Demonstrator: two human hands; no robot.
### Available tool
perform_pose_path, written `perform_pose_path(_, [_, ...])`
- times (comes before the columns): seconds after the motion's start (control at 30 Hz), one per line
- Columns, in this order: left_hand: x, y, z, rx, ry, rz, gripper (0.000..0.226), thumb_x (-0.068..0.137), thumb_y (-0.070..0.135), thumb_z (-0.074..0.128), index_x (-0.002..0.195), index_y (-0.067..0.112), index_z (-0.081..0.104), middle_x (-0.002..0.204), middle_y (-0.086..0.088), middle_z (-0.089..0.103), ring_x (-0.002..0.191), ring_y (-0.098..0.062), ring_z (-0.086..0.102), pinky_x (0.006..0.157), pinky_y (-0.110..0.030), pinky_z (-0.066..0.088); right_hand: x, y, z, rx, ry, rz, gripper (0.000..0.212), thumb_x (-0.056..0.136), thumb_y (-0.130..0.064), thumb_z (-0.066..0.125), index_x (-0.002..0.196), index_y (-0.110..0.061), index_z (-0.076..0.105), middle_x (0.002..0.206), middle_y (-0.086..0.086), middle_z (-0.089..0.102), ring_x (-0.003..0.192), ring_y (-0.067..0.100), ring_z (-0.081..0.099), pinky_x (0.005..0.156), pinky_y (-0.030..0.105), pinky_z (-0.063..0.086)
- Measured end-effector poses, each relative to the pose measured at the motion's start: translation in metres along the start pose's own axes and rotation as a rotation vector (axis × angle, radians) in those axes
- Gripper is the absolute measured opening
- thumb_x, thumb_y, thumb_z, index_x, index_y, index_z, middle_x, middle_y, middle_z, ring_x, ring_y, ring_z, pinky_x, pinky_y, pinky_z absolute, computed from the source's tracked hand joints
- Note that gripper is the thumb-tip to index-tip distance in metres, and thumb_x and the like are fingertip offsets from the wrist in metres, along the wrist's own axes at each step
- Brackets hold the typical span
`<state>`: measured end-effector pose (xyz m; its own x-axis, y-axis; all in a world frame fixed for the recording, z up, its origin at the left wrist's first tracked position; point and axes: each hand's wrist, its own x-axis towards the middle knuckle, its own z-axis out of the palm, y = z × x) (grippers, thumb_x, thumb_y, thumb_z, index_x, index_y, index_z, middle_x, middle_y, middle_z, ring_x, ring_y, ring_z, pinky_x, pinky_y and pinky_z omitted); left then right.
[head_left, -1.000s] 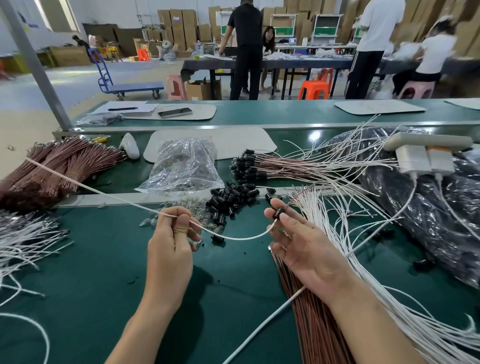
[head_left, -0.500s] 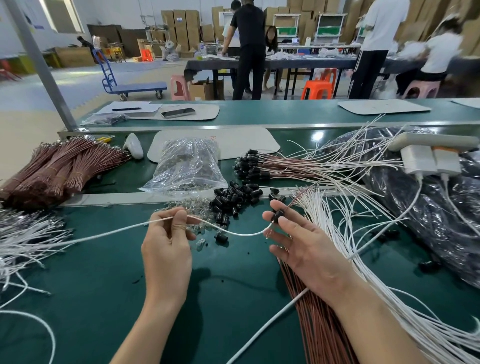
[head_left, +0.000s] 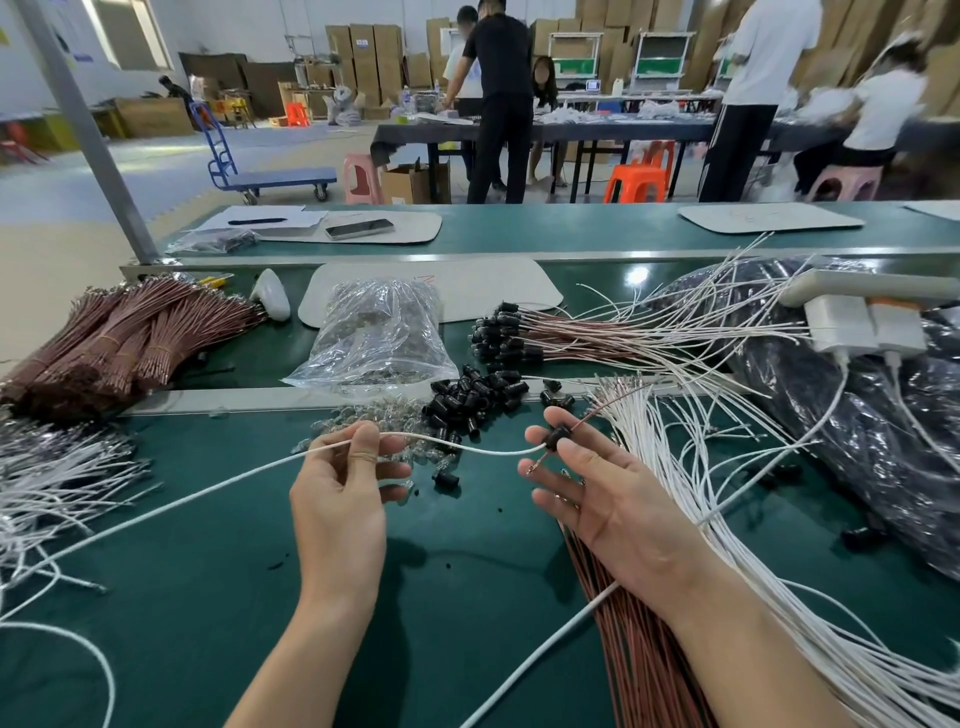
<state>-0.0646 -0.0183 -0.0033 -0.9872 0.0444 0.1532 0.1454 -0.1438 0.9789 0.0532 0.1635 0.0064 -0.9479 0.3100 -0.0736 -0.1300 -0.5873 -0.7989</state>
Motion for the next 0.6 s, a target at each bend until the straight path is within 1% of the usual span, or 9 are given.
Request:
perform_pose_path(0.1, [-0.0016,-0.0001,0.0026,-0.043,-0.038,-0.057,0.026,0.103,0.032,0.054,0.104,0.007,0.064,0.092,-0.001,0.077,0.07,-0.013,0.07,0.057,-0.022,0.056,0.0001,0.0011,0.0012,0.006,0.006,0.001,0.033,0.086,-0.016,0.068,0.117,-0.023,0.075,0.124,0.009,0.071,0.098,0.025,0.074,0.073,0.029,0.06])
perform_pose_path(0.17, [-0.0023,0.0008,0.0034,-0.09,-0.053,-0.106,0.032,0.102,0.034,0.054,0.105,0.004,0.064,0.095,-0.002,0.078,0.07,-0.012,0.07,0.057,-0.021,0.056,0.0002,0.0011,0.0013,0.031,0.009,-0.002,0.033,0.086,-0.016,0.068,0.118,-0.023,0.075,0.125,0.01,0.071,0.098,0.025,0.074,0.074,0.03,0.061])
perform_pose_path(0.37, [-0.0034,0.0036,0.0028,-0.21,-0.056,-0.227,0.029,0.101,0.033,0.055,0.104,0.006,0.064,0.097,-0.003,0.078,0.071,-0.01,0.07,0.058,-0.02,0.056,-0.0005,0.0002,0.0004,0.109,-0.02,0.015,0.03,0.089,-0.011,0.066,0.116,-0.022,0.076,0.126,0.01,0.07,0.1,0.027,0.073,0.073,0.031,0.061])
perform_pose_path(0.5, [-0.0047,0.0059,0.0038,-0.265,-0.062,-0.26,0.025,0.101,0.031,0.056,0.105,0.008,0.063,0.094,-0.002,0.078,0.071,-0.013,0.072,0.057,-0.02,0.056,-0.0011,0.0004,0.0008,0.109,-0.046,0.034,0.029,0.091,-0.01,0.065,0.116,-0.02,0.075,0.129,0.012,0.068,0.103,0.029,0.072,0.076,0.031,0.061])
perform_pose_path(0.6, [-0.0044,0.009,0.0049,-0.319,-0.102,-0.306,0.028,0.097,0.034,0.06,0.104,0.008,0.065,0.09,-0.001,0.077,0.068,-0.013,0.071,0.056,-0.021,0.056,-0.0021,0.0001,0.0023,0.117,-0.049,0.047,0.027,0.091,-0.01,0.065,0.113,-0.019,0.076,0.129,0.015,0.068,0.101,0.028,0.073,0.076,0.031,0.061])
